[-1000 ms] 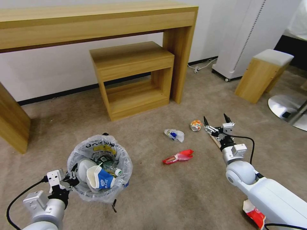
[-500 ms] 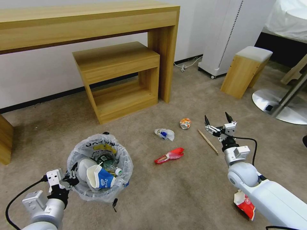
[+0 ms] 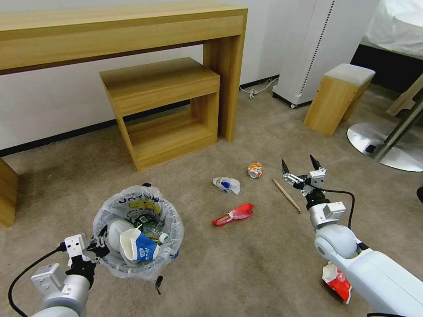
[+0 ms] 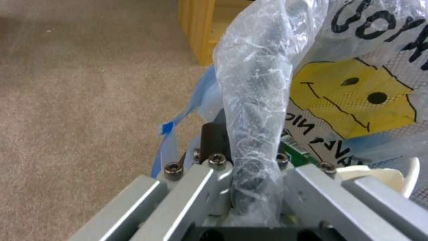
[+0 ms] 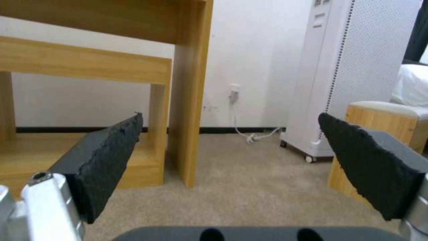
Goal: Pick up the trash bin and place the garbage on the floor into it.
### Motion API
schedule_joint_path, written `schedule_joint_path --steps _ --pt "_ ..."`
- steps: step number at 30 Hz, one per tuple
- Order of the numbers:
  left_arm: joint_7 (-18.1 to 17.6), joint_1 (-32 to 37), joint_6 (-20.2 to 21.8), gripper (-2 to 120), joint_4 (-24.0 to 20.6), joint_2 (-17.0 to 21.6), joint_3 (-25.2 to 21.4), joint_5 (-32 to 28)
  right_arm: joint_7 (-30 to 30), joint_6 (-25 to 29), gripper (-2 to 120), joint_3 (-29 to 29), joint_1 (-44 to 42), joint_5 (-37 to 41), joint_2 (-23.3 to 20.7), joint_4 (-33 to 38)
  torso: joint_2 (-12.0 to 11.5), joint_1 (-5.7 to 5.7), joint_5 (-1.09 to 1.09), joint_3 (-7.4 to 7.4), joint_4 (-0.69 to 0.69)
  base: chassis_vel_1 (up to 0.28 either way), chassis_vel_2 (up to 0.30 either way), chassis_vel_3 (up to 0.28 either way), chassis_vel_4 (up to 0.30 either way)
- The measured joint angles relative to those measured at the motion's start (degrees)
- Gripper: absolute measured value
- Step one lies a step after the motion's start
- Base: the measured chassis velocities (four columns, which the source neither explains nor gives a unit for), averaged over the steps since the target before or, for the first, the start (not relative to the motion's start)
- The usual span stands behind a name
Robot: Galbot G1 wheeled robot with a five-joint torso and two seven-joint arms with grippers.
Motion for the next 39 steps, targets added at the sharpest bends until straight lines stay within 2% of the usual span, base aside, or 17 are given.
schedule_joint_path --steps 5,7,27,36,39 --pt "0.0 0.0 0.0 1 0.0 -0.3 0.0 0.1 -0.3 0.1 100 -0.2 0.3 0.1 0.0 -0.1 0.0 0.0 0.0 0.0 0.0 0.0 0.0 0.0 0.0" --pt "0.1 0.1 0.0 1 0.0 -0.4 0.0 0.2 -0.4 0.2 95 -0.5 0.5 0.1 0.1 -0.3 0.0 0.0 0.0 0.0 0.0 -0.032 0.024 0.02 -0.021" --pt "0.2 -0.3 -0.1 1 0.4 -1.3 0.0 0.8 -2.3 2.1 98 -1.6 1.3 0.0 0.5 -2.1 0.0 0.0 0.0 0.0 0.0 -0.06 0.06 0.054 -0.056" --pt "0.2 -0.7 -0.1 1 0.6 -1.4 0.1 0.8 -2.8 2.3 93 -2.7 2.8 0.4 0.4 -2.9 0.0 0.0 0.0 0.0 0.0 -0.05 0.051 0.053 -0.054" --pt "0.2 -0.7 -0.1 1 0.7 -1.5 0.1 0.8 -2.9 2.6 97 -2.9 2.9 0.4 0.5 -3.1 0.0 0.0 0.0 0.0 0.0 -0.053 0.053 0.05 -0.073"
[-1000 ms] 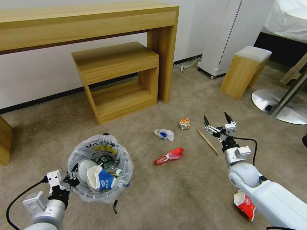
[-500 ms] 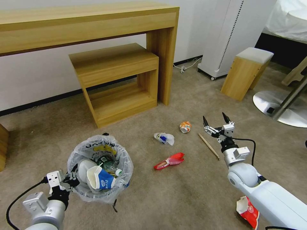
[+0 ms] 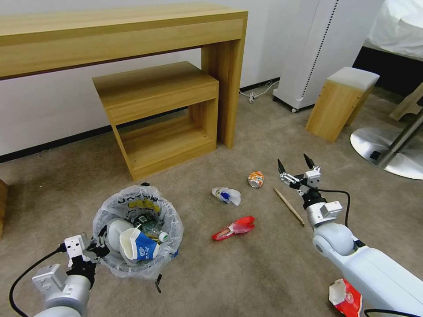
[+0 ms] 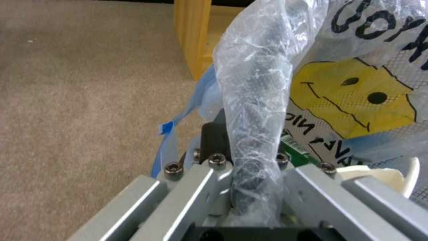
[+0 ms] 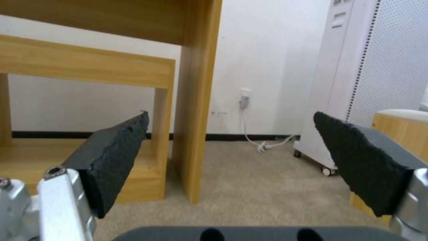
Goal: Pick up the trash bin and place the garbage on the floor into it.
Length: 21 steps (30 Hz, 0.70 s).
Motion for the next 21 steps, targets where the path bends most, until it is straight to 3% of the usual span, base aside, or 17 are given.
schedule_joint_path --steps 16,21 --pt "0.0 -0.3 0.0 1 0.5 0.5 0.0 -0.3 -3.4 1.5 100 -2.3 2.1 -0.1 -0.8 -0.9 0.0 0.01 0.01 0.0 -0.01 -0.016 0.017 0.016 -0.018" --pt "0.0 -0.7 -0.1 1 0.8 0.5 0.0 -0.4 -12.7 0.9 100 -7.3 6.5 2.0 -4.9 -2.9 0.0 0.01 0.0 0.0 0.0 0.0 0.0 0.0 0.0"
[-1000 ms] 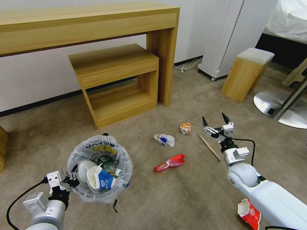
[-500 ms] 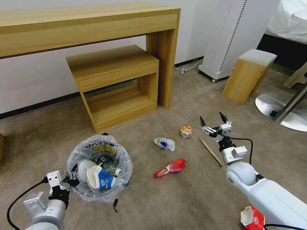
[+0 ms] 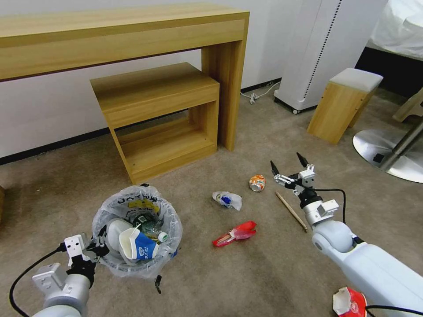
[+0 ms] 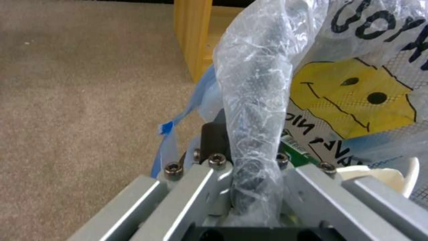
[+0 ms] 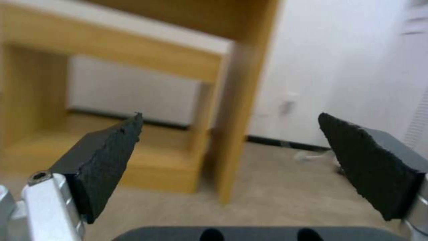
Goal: Pick up the trash bin and place the garbage on the floor into it.
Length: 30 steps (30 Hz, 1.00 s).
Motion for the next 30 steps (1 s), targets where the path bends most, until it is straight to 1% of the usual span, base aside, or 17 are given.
schedule_joint_path --steps 2,3,5,6,7,9,11,12,15,16,17,20,21,24,26,29,30 --pt "0.0 -0.4 0.0 1 0.1 -0.2 0.0 -0.1 -9.3 1.6 100 -4.6 4.3 2.4 -2.5 -3.2 0.0 0.0 -0.02 0.0 0.01 0.0 0.0 0.0 0.0" --pt "0.0 -0.4 0.0 1 0.1 -0.2 0.0 -0.1 -9.3 1.6 100 -4.6 4.3 2.4 -2.5 -3.2 0.0 0.0 -0.02 0.0 0.01 0.0 0.0 0.0 0.0" --pt "0.0 -1.2 0.0 1 0.5 -0.2 0.2 -0.3 -15.2 3.8 100 -7.6 6.6 3.1 -3.5 -6.8 0.0 0.0 -0.01 0.0 0.03 0.0 0.0 0.0 0.0" --pt "0.0 -1.6 0.0 1 0.8 -0.1 0.3 -0.5 -17.8 5.1 100 -8.6 7.1 2.7 -3.6 -9.2 0.0 0.0 -0.01 0.0 0.0 0.0 0.0 0.0 0.0" --pt "0.0 -1.8 -0.1 1 1.2 -0.2 0.4 -0.6 -19.7 6.1 100 -9.5 7.5 1.6 -3.2 -12.0 0.0 -0.01 -0.01 0.0 -0.02 0.0 0.0 0.0 0.0" --pt "0.0 -1.8 -0.1 1 1.4 -0.2 0.5 -0.6 -20.6 6.7 100 -10.0 7.8 1.1 -2.8 -13.9 0.0 -0.01 -0.01 0.0 -0.02 0.0 0.0 0.0 0.0" --pt "0.2 -1.9 -0.3 1 1.8 -0.6 0.5 -0.5 -23.6 8.0 100 -11.6 8.6 -0.5 -1.0 -20.0 0.0 -0.01 0.02 0.0 -0.02 0.0 0.0 0.0 0.0" --pt "0.2 -1.9 -0.3 1 1.8 -0.6 0.5 -0.5 -23.6 8.0 100 -11.6 8.6 -0.5 -1.0 -20.0 0.0 -0.01 0.02 0.0 -0.02 0.0 0.0 0.0 0.0" --pt "0.3 -2.0 -0.3 1 1.9 -1.1 0.6 -0.4 -27.0 9.6 100 -14.2 10.6 -2.9 3.5 -29.4 0.0 -0.01 -0.01 0.0 -0.02 0.0 0.0 0.0 0.0" --pt "0.3 -2.0 -0.3 1 1.9 -1.3 0.7 -0.3 -27.7 10.1 100 -14.7 11.1 -3.4 4.9 -31.6 0.0 -0.01 0.01 0.0 -0.01 0.0 0.0 0.0 0.0" --pt "0.3 -2.0 -0.3 1 1.9 -1.3 0.7 -0.3 -27.7 10.1 100 -14.7 11.1 -3.4 4.9 -31.6 0.0 -0.01 0.01 0.0 -0.01 0.0 0.0 0.0 0.0" --pt "0.5 -1.7 -0.4 1 2.1 -2.1 0.7 0.1 -30.3 11.6 100 -18.3 13.8 -5.0 10.6 -40.3 0.0 -0.01 -0.01 0.0 0.02 0.0 0.0 0.0 0.0" --pt "0.5 -1.7 -0.4 1 2.1 -2.1 0.7 0.1 -30.3 11.6 100 -18.3 13.8 -5.0 10.6 -40.3 0.0 -0.01 -0.01 0.0 0.02 0.0 0.0 0.0 0.0" --pt "0.6 -1.5 -0.5 1 2.1 -2.6 0.5 0.3 -33.2 13.4 100 -19.9 15.4 -6.2 15.3 -47.9 0.0 -0.01 0.0 0.0 0.01 0.0 0.0 0.0 0.0" --pt "0.6 -1.5 -0.5 1 2.2 -2.7 0.5 0.3 -33.5 13.6 100 -20.3 15.7 -6.3 16.1 -49.2 0.0 -0.01 0.0 0.0 0.01 0.0 0.0 0.0 0.0" --pt "0.5 -1.5 -0.6 1 2.2 -2.9 0.2 0.2 -35.3 14.9 100 -22.4 17.1 -6.9 20.4 -55.6 0.0 -0.01 -0.04 0.0 -0.02 0.0 0.0 0.0 0.0" --pt "0.5 -1.5 -0.6 1 2.2 -2.9 0.2 0.2 -35.3 14.9 100 -22.4 17.1 -6.9 20.4 -55.6 0.0 -0.01 -0.04 0.0 -0.02 0.0 0.0 0.0 0.0"
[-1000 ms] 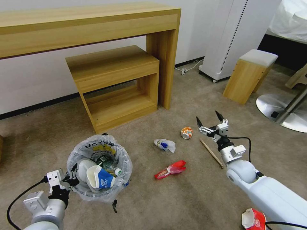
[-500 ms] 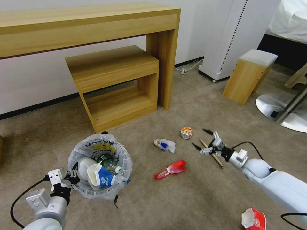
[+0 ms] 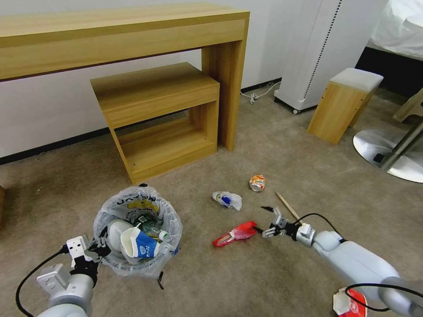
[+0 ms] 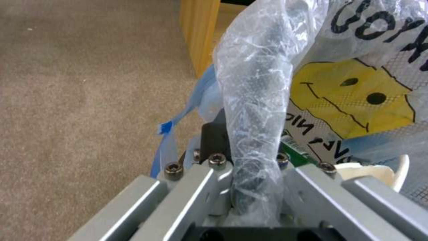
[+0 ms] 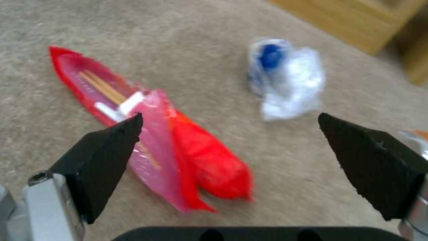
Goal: Pick up the trash bin and place the garbage on the floor into it.
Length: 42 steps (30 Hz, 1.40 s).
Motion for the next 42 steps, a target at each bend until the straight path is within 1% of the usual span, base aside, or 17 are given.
schedule_joint_path --steps 2,3,5,6,9,11,15,18,23,30,32,33,35,38,39,41,42 --pt "0.0 -0.1 0.0 1 0.0 -0.1 -0.1 0.0 -1.1 0.6 100 -0.5 0.7 -0.3 2.8 -3.0 0.0 0.0 0.06 0.0 0.03 0.0 0.0 0.0 0.0" --pt "0.0 -0.1 -0.1 1 0.0 -0.1 -0.1 0.0 -1.3 0.6 100 -0.7 0.8 -0.4 3.7 -3.7 0.0 0.0 0.03 0.0 0.04 0.0 0.0 0.0 0.0" --pt "-0.1 0.0 -0.1 1 0.0 -0.1 -0.1 -0.1 -1.5 0.6 100 -0.8 0.9 -0.4 4.3 -4.0 0.0 0.0 0.01 0.0 0.04 0.0 0.0 0.0 0.0" --pt "-0.1 0.0 -0.1 1 0.0 -0.2 -0.1 -0.1 -1.7 0.5 100 -1.1 1.0 -0.4 5.6 -4.7 0.0 0.0 0.03 0.0 0.03 0.0 0.0 0.0 0.0" --pt "-0.1 0.1 -0.2 1 -0.2 -0.2 -0.2 -0.2 -1.9 0.4 100 -1.4 1.1 -0.5 6.8 -5.8 0.0 0.0 0.02 0.0 0.01 0.0 0.0 0.0 0.0" --pt "-0.1 0.3 -0.2 1 -0.7 -0.2 -0.2 -0.4 -2.6 0.5 100 -1.5 1.4 -1.1 8.6 -7.6 0.0 0.0 0.04 0.0 0.03 0.0 0.0 0.0 0.0" --pt "-0.1 0.3 -0.2 1 -0.9 -0.1 -0.3 -0.6 -2.8 0.3 100 -1.5 1.7 -1.3 9.4 -8.6 0.0 0.0 0.03 0.0 0.02 0.0 0.0 0.0 0.0" --pt "-0.1 0.2 -0.2 1 -1.0 -0.1 -0.2 -0.7 -3.2 0.2 100 -1.4 2.2 -1.9 11.1 -11.3 0.0 0.0 0.03 0.0 0.01 0.0 0.0 0.0 0.0" --pt "-0.2 0.5 -0.3 1 -1.6 0.1 -0.3 -0.9 -3.7 0.2 100 -0.6 2.4 -2.9 12.4 -13.4 0.0 0.0 0.03 0.0 0.02 0.0 0.0 0.0 0.0" --pt "-0.4 0.8 -0.4 1 -2.3 0.5 -0.6 -1.4 -3.8 0.0 96 0.5 2.4 -4.2 14.0 -15.3 0.0 0.0 0.03 0.0 0.03 0.0 0.0 0.0 0.0" --pt "-0.4 0.8 -0.4 1 -2.3 0.6 -0.7 -1.5 -3.8 0.2 91 0.9 2.3 -4.7 14.2 -15.3 0.0 0.0 0.04 0.0 0.03 0.0 0.0 0.0 0.0" --pt "-0.4 0.8 -0.4 1 -2.3 0.6 -0.7 -1.5 -3.8 0.2 84 1.1 2.3 -4.9 14.2 -15.3 0.0 0.0 0.03 0.0 0.02 0.0 0.0 0.0 0.0" --pt "-0.4 0.7 -0.5 1 -2.2 0.6 -0.6 -1.5 -3.8 0.3 81 1.1 2.3 -5.0 14.2 -15.3 0.0 0.0 0.03 0.0 0.02 0.0 0.0 0.0 0.0" --pt "-0.4 0.4 -0.5 1 -2.0 0.8 -0.4 -1.5 -4.1 0.5 64 1.3 2.3 -5.1 14.0 -15.1 0.0 0.0 0.03 0.0 0.02 0.0 0.0 0.0 0.0" --pt "-0.4 0.4 -0.5 1 -2.0 0.8 -0.4 -1.5 -4.1 0.5 64 1.3 2.3 -5.1 14.0 -15.1 0.0 0.0 0.03 0.0 0.02 0.0 0.0 0.0 0.0" --pt "-0.5 0.3 -0.5 1 -1.9 0.9 -0.3 -1.6 -4.6 0.7 53 1.5 2.4 -5.1 13.7 -14.9 0.0 0.0 0.04 0.0 0.02 0.0 0.0 0.0 0.0" --pt "-0.5 0.3 -0.5 1 -1.9 0.9 -0.3 -1.6 -4.6 0.7 53 1.5 2.4 -5.1 13.7 -14.9 0.0 0.0 0.04 0.0 0.02 0.0 0.0 0.0 0.0"
